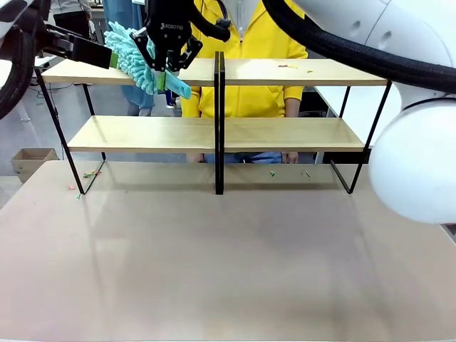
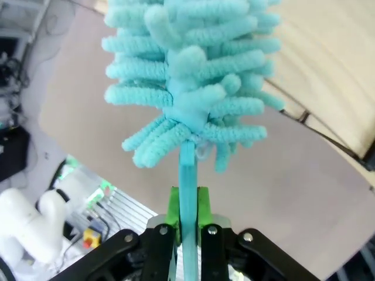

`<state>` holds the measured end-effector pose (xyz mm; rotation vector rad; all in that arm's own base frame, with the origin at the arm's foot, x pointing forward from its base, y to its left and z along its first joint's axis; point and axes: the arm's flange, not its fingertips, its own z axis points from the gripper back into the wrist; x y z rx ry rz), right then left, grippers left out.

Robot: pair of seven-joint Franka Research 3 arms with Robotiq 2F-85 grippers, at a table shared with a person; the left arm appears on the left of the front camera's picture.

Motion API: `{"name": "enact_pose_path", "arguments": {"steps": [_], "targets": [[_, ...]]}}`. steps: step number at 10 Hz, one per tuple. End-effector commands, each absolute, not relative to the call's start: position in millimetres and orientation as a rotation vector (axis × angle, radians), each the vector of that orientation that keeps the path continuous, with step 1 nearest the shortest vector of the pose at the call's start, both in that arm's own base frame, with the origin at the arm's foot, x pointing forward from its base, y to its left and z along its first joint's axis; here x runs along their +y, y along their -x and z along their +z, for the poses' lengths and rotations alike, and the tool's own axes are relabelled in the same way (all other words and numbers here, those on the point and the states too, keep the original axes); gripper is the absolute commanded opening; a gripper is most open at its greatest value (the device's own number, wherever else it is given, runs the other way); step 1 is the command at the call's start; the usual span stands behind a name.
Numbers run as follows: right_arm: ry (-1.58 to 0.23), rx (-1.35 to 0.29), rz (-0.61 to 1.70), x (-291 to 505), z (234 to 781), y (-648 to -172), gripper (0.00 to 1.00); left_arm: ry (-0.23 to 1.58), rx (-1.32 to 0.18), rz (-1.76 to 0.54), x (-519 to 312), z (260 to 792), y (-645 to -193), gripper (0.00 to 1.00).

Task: Clean the shelves.
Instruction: Clean another randomly selected level of the Shelf with the Duster.

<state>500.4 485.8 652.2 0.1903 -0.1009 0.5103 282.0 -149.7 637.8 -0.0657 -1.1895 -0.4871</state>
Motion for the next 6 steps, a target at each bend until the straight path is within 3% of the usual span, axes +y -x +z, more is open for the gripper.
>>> {"name": "enact_pose_path", "arguments": {"steps": [1, 6], "targets": [[-0.172, -0.052, 0.638, 532.7, 705.1, -565.5, 0.12, 0.062, -1.192, -0.484, -149.1, 637.1, -281.5, 1.0], [-0.14, -0.074, 0.758, 536.0, 720.8, -572.8, 0.12, 0.062, -1.192, -0.484, -149.1, 637.1, -281.5, 1.0]]}}
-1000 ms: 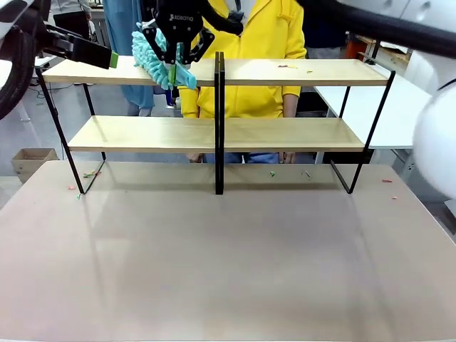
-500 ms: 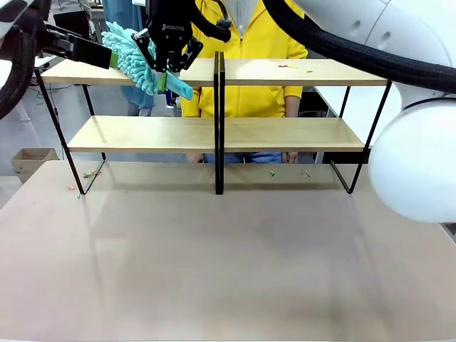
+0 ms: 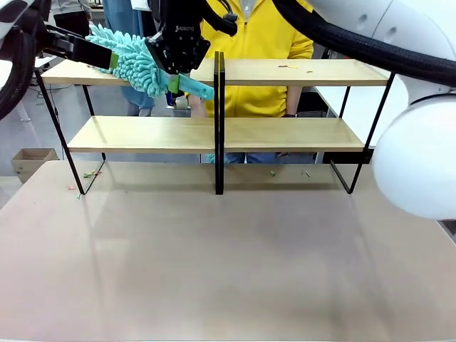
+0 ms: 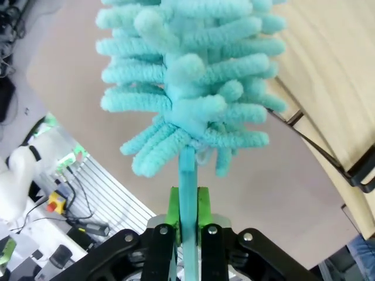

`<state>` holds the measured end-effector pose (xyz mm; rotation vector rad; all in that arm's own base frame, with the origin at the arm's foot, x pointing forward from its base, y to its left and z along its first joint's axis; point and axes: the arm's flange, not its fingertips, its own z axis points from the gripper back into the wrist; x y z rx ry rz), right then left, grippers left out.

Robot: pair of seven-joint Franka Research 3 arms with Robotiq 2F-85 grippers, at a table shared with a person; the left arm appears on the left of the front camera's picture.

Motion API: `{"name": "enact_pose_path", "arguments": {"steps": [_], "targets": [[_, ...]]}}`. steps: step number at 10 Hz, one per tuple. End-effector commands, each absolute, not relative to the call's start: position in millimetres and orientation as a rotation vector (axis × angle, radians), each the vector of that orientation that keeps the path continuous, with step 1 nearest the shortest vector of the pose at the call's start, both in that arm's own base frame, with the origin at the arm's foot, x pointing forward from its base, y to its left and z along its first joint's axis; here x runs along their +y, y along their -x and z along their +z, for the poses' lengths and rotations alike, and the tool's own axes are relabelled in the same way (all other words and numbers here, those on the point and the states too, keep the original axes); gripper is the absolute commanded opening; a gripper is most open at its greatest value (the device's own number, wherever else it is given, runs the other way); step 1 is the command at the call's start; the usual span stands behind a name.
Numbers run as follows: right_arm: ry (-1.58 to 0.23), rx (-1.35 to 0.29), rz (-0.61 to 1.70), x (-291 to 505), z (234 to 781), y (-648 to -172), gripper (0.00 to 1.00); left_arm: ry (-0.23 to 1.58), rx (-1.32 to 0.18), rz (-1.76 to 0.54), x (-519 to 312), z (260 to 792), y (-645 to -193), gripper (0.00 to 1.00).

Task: Clean the shelves.
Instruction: Clean another randomly selected level of the Shelf with the Duster.

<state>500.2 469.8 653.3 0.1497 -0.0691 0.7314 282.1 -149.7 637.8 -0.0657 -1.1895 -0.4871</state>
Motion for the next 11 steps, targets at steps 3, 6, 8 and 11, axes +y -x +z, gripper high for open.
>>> {"name": "enact_pose_path", "arguments": {"steps": [3, 6, 8, 11], "targets": [[-0.153, -0.077, 0.745, 470.8, 655.0, -499.3, 0.12, 0.062, -1.192, -0.484, -149.1, 637.1, -281.5, 1.0], [-0.153, -0.077, 0.745, 470.8, 655.0, -499.3, 0.12, 0.062, -1.192, -0.484, -149.1, 637.1, -281.5, 1.0], [-0.144, -0.111, 0.747, 465.6, 665.8, -501.2, 0.12, 0.062, -1.192, -0.484, -149.1, 637.1, -281.5, 1.0], [-0.115, -0.139, 0.8, 472.4, 692.2, -516.2, 0.12, 0.062, -1.192, -0.484, -149.1, 637.1, -281.5, 1.0]]}}
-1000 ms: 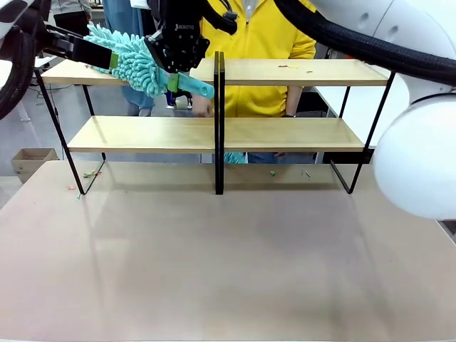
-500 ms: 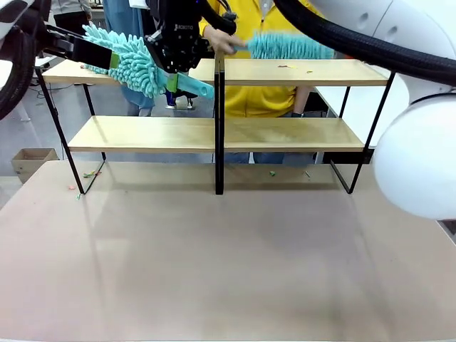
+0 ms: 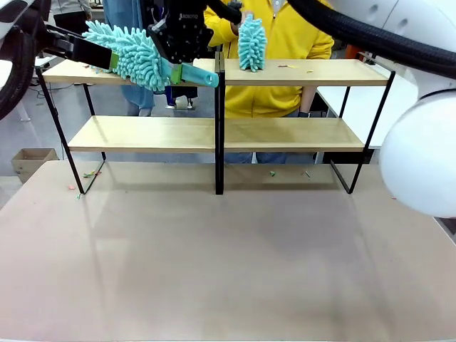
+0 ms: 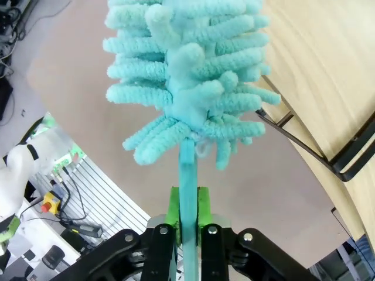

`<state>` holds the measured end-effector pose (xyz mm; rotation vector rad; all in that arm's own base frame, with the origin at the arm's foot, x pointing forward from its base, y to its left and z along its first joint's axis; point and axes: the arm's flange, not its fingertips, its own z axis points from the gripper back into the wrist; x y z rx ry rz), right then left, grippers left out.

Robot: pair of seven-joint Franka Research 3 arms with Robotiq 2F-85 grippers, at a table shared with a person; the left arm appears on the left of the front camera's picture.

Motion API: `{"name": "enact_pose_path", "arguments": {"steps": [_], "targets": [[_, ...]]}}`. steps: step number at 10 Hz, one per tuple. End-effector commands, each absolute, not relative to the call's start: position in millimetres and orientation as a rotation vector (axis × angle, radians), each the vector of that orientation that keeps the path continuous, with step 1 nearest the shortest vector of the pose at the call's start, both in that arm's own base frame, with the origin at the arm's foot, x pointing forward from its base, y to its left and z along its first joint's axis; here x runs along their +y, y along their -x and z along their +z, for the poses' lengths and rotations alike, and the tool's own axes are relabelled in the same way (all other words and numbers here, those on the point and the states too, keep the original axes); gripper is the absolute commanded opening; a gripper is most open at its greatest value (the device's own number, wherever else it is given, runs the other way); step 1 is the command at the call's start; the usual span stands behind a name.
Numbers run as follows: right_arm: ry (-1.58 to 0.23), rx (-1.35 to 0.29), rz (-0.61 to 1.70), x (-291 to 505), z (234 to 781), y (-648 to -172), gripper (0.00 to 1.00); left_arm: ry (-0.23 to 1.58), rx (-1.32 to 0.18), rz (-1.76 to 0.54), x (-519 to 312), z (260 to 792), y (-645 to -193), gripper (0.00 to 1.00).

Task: Clean the shelves.
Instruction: Clean another randomly selected level of the Shelf with the Duster.

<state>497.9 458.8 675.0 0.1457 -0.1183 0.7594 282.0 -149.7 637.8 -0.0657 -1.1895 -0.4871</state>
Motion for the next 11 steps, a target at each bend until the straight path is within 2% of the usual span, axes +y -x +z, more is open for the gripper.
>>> {"name": "enact_pose_path", "arguments": {"steps": [1, 8, 11], "targets": [[-0.113, -0.132, 0.833, 476.9, 697.6, -521.9, 0.12, 0.062, -1.192, -0.484, -149.1, 637.1, -281.5, 1.0], [-0.02, -0.155, 0.843, 506.5, 725.9, -555.7, 0.12, 0.062, -1.192, -0.484, -149.1, 637.1, -281.5, 1.0], [-0.035, -0.072, 1.068, 508.1, 737.0, -556.6, 0.12, 0.062, -1.192, -0.484, -149.1, 637.1, -281.5, 1.0]]}}
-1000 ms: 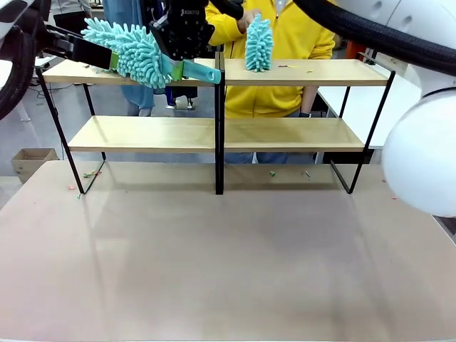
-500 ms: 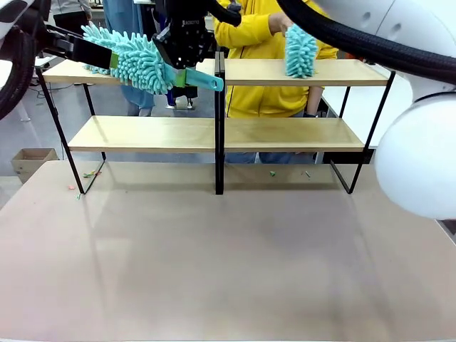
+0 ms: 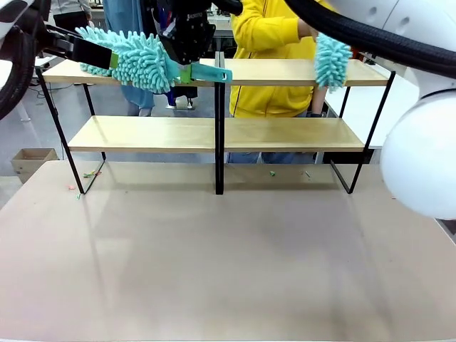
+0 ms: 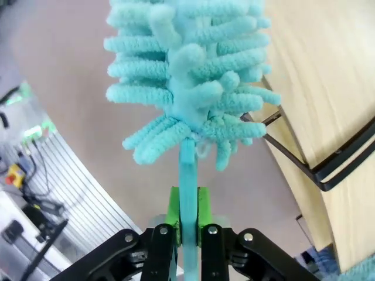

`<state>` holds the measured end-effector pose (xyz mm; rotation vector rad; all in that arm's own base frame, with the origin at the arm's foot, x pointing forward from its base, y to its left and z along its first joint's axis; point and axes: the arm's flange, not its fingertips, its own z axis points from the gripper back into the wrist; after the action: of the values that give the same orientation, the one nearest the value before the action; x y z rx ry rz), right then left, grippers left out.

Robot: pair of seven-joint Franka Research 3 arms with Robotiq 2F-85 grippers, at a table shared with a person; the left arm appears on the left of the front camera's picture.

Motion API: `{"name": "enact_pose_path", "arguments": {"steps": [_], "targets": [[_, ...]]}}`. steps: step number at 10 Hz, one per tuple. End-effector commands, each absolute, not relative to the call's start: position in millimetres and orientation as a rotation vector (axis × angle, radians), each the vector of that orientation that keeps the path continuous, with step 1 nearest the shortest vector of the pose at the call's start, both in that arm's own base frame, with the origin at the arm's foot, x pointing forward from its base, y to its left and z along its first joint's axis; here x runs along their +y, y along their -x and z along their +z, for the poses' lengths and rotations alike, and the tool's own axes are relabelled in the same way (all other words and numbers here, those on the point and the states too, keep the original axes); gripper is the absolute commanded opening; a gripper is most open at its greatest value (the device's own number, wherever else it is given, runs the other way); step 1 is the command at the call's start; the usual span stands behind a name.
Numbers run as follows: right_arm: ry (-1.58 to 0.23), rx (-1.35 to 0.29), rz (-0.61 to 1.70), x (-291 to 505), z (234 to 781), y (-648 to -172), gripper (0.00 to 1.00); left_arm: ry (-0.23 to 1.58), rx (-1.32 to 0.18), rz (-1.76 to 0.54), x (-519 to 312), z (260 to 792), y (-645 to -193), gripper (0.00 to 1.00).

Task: Clean the shelves.
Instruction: Clean another randomly selected level of the Shelf with the Duster.

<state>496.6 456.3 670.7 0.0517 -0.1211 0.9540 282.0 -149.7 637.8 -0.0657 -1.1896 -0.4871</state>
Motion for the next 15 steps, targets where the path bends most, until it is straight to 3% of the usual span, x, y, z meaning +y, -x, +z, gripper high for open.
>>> {"name": "enact_pose_path", "arguments": {"steps": [1, 4, 8, 13, 15], "targets": [[-0.034, -0.049, 1.137, 503.5, 739.8, -555.8, 0.12, 0.062, -1.192, -0.484, -149.1, 637.1, -281.5, 1.0], [-0.172, -0.062, 1.401, 468.1, 758.0, -551.8, 0.12, 0.062, -1.192, -0.484, -149.1, 637.1, -281.5, 1.0], [-0.269, -0.07, 1.391, 452.1, 753.0, -561.8, 0.12, 0.062, -1.192, -0.484, -149.1, 637.1, -281.5, 1.0], [-0.338, -0.168, 1.285, 370.1, 765.8, -534.6, 0.12, 0.062, -1.192, -0.484, -149.1, 637.1, -281.5, 1.0], [-0.159, -0.142, 1.036, 341.6, 761.2, -481.0, 0.12, 0.062, -1.192, -0.484, -149.1, 637.1, -281.5, 1.0]]}}
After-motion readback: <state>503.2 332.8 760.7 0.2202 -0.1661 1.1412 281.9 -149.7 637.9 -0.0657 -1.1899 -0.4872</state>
